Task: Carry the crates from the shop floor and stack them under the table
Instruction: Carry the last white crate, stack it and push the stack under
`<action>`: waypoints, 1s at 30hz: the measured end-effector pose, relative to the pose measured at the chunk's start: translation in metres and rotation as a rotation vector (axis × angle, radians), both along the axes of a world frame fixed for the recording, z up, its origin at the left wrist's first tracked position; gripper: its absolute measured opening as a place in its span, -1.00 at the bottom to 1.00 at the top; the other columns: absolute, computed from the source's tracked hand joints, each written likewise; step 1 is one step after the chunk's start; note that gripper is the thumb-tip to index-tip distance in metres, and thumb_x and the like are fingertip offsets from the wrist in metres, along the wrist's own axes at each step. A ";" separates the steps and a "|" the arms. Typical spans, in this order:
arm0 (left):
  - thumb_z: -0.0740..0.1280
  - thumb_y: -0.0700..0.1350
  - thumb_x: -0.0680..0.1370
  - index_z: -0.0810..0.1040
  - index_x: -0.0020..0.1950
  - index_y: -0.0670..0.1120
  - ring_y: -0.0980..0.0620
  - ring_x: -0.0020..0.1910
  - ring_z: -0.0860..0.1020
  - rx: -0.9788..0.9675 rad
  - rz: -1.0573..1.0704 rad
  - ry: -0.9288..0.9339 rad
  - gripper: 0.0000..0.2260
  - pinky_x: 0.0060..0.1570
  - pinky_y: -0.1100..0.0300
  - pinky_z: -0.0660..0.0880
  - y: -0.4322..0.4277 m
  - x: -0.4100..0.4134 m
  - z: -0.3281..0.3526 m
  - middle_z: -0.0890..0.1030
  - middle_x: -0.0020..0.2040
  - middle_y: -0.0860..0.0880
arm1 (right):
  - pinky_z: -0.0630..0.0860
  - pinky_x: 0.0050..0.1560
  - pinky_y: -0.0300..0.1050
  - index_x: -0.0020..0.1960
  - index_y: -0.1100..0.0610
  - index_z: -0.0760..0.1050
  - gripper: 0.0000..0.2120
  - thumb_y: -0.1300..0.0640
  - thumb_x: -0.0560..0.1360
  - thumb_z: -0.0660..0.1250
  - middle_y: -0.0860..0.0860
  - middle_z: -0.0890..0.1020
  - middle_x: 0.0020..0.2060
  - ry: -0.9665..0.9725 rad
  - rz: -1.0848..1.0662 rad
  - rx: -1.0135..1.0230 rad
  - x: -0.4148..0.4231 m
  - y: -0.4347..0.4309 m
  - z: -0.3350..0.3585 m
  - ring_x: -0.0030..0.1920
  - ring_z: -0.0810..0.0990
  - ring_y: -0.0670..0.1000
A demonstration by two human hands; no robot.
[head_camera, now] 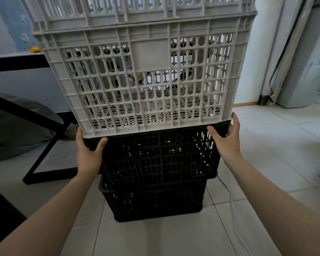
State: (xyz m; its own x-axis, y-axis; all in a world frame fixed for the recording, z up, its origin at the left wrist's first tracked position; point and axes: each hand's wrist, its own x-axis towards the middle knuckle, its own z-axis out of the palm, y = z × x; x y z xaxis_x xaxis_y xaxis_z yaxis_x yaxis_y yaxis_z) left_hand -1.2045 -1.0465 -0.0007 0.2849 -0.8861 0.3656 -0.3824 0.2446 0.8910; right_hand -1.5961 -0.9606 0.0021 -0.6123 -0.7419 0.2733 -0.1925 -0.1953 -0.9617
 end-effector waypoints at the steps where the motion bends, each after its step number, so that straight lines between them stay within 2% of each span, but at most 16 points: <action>1: 0.38 0.14 0.48 0.04 0.56 0.14 0.00 0.51 0.24 -0.002 -0.005 -0.002 -0.25 0.36 0.10 0.27 0.001 0.000 0.001 0.26 0.53 0.08 | 0.27 0.44 0.04 0.42 -0.38 0.01 -0.10 -0.24 0.27 0.50 -0.14 0.33 0.46 -0.010 0.002 -0.002 0.001 -0.001 -0.001 0.46 0.30 -0.10; 3: 0.38 0.14 0.49 0.03 0.57 0.12 0.02 0.51 0.23 0.001 -0.017 0.005 -0.24 0.37 0.12 0.26 0.002 0.000 0.004 0.26 0.54 0.07 | 0.30 0.41 0.01 0.42 -0.39 0.03 -0.11 -0.25 0.26 0.50 -0.15 0.36 0.44 -0.045 0.005 -0.002 0.001 -0.003 -0.003 0.43 0.34 -0.11; 6: 0.35 0.17 0.50 0.10 0.56 0.08 0.00 0.45 0.32 0.043 -0.007 0.069 -0.29 0.30 0.14 0.32 0.007 -0.006 0.005 0.34 0.49 0.04 | 0.39 0.29 -0.09 0.41 -0.23 0.20 -0.20 -0.21 0.28 0.50 -0.25 0.49 0.26 -0.090 -0.009 -0.017 0.004 -0.005 -0.010 0.28 0.46 -0.16; 9: 0.22 0.20 0.57 0.24 0.49 0.06 -0.03 0.35 0.45 0.066 0.064 0.031 -0.47 0.19 0.09 0.42 0.019 -0.014 -0.009 0.47 0.39 0.03 | 0.35 0.16 -0.23 0.38 -0.21 0.21 -0.39 -0.05 0.43 0.43 -0.38 0.45 0.11 0.051 -0.011 0.000 0.010 0.000 -0.029 0.22 0.45 -0.16; 11: 0.14 0.10 0.62 0.28 0.43 0.06 0.01 0.21 0.54 0.041 0.106 -0.034 -0.61 0.02 0.09 0.46 0.028 -0.018 -0.026 0.53 0.28 0.06 | 0.35 0.19 -0.20 0.38 -0.22 0.20 -0.48 0.04 0.52 0.34 -0.35 0.46 0.12 0.121 0.014 0.003 0.009 0.002 -0.046 0.22 0.44 -0.14; 13: 0.10 0.02 0.64 0.29 0.43 0.07 0.06 0.15 0.52 0.020 0.123 -0.102 -0.66 -0.03 0.13 0.43 0.033 -0.018 -0.049 0.52 0.25 0.09 | 0.37 0.25 -0.09 0.40 -0.17 0.18 -0.51 0.08 0.56 0.29 -0.24 0.46 0.20 0.185 0.010 0.003 0.004 0.002 -0.064 0.25 0.44 -0.13; 15: 0.09 -0.03 0.65 0.33 0.43 -0.01 -0.01 0.22 0.51 0.086 0.140 -0.116 -0.66 0.05 0.08 0.44 0.035 -0.017 -0.082 0.52 0.28 0.02 | 0.37 0.26 -0.07 0.39 -0.18 0.19 -0.55 0.01 0.57 0.27 -0.19 0.44 0.26 0.170 0.034 0.033 0.001 0.000 -0.082 0.28 0.44 -0.11; 17: 0.09 -0.08 0.65 0.35 0.44 -0.06 -0.13 0.28 0.48 0.209 0.140 -0.095 -0.65 0.18 -0.01 0.44 0.041 -0.017 -0.126 0.51 0.31 -0.07 | 0.38 0.23 -0.12 0.32 -0.25 0.22 -0.59 -0.19 0.52 0.25 -0.24 0.46 0.21 0.078 0.060 0.063 0.001 -0.002 -0.097 0.25 0.46 -0.15; 19: 0.10 -0.10 0.64 0.25 0.50 0.02 -0.18 0.27 0.49 0.315 0.118 -0.073 -0.60 0.16 -0.03 0.44 0.049 -0.016 -0.163 0.50 0.33 -0.02 | 0.37 0.20 -0.22 0.33 -0.27 0.21 -0.50 -0.31 0.45 0.24 -0.37 0.43 0.17 0.008 0.068 0.065 0.001 -0.005 -0.106 0.21 0.44 -0.31; 20: 0.13 -0.10 0.64 0.19 0.53 0.03 -0.20 0.29 0.47 0.359 0.118 -0.075 -0.56 0.15 -0.02 0.43 0.050 -0.014 -0.175 0.47 0.35 -0.03 | 0.36 0.18 -0.24 0.36 -0.25 0.19 -0.45 -0.34 0.43 0.24 -0.37 0.42 0.18 -0.017 0.075 0.073 0.000 -0.007 -0.108 0.22 0.43 -0.32; 23: 0.24 -0.09 0.60 0.06 0.58 -0.19 -0.19 0.52 0.19 0.498 0.211 -0.076 -0.39 0.45 -0.01 0.17 0.032 0.001 -0.187 0.17 0.56 -0.21 | 0.34 0.22 -0.12 0.45 -0.11 0.11 -0.17 -0.44 0.29 0.22 -0.15 0.38 0.25 -0.169 0.110 0.192 -0.003 -0.015 -0.118 0.26 0.42 -0.07; 24: 0.28 -0.08 0.58 0.04 0.58 -0.22 -0.19 0.53 0.16 0.529 0.228 -0.020 -0.34 0.47 -0.02 0.14 0.023 0.005 -0.185 0.16 0.56 -0.22 | 0.31 0.24 -0.08 0.47 -0.09 0.07 -0.07 -0.49 0.24 0.21 -0.13 0.34 0.27 -0.208 0.122 0.237 -0.004 -0.016 -0.121 0.27 0.38 -0.05; 25: 0.30 -0.08 0.56 0.08 0.57 -0.20 -0.21 0.51 0.22 0.535 0.223 0.056 -0.34 0.45 -0.04 0.19 0.015 0.005 -0.184 0.23 0.53 -0.23 | 0.27 0.25 -0.08 0.50 -0.09 0.03 0.01 -0.53 0.20 0.20 -0.15 0.28 0.27 -0.214 0.126 0.263 -0.005 -0.018 -0.124 0.26 0.34 -0.06; 27: 0.28 -0.11 0.55 0.23 0.50 -0.15 -0.23 0.41 0.36 0.484 0.171 0.177 -0.46 0.38 -0.07 0.32 0.003 -0.002 -0.186 0.38 0.44 -0.21 | 0.22 0.25 -0.09 0.52 -0.10 -0.04 0.10 -0.61 0.14 0.16 -0.21 0.19 0.25 -0.172 0.113 0.275 -0.007 -0.019 -0.129 0.26 0.27 -0.10; 28: 0.24 -0.14 0.55 0.25 0.49 -0.15 -0.21 0.41 0.36 0.452 0.156 0.196 -0.49 0.40 -0.07 0.30 0.000 -0.008 -0.189 0.36 0.45 -0.20 | 0.21 0.25 -0.11 0.52 -0.09 -0.05 0.12 -0.62 0.14 0.14 -0.22 0.17 0.24 -0.148 0.101 0.285 -0.007 -0.020 -0.133 0.26 0.25 -0.11; 30: 0.16 -0.17 0.57 0.17 0.52 -0.22 -0.18 0.49 0.23 0.421 0.180 0.189 -0.48 0.47 -0.07 0.18 -0.003 -0.016 -0.196 0.20 0.52 -0.22 | 0.20 0.26 -0.14 0.53 -0.02 -0.04 0.07 -0.57 0.20 0.11 -0.18 0.18 0.25 -0.090 0.093 0.325 -0.008 -0.020 -0.147 0.26 0.24 -0.11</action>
State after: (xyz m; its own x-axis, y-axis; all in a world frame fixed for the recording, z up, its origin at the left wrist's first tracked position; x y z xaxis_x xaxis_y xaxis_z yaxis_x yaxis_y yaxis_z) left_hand -1.2200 -1.0493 -0.1967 0.4735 -0.8765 -0.0870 -0.2073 -0.2069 0.9561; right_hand -1.6036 -0.9804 -0.1452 -0.5489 -0.8350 -0.0386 -0.0994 0.1111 -0.9888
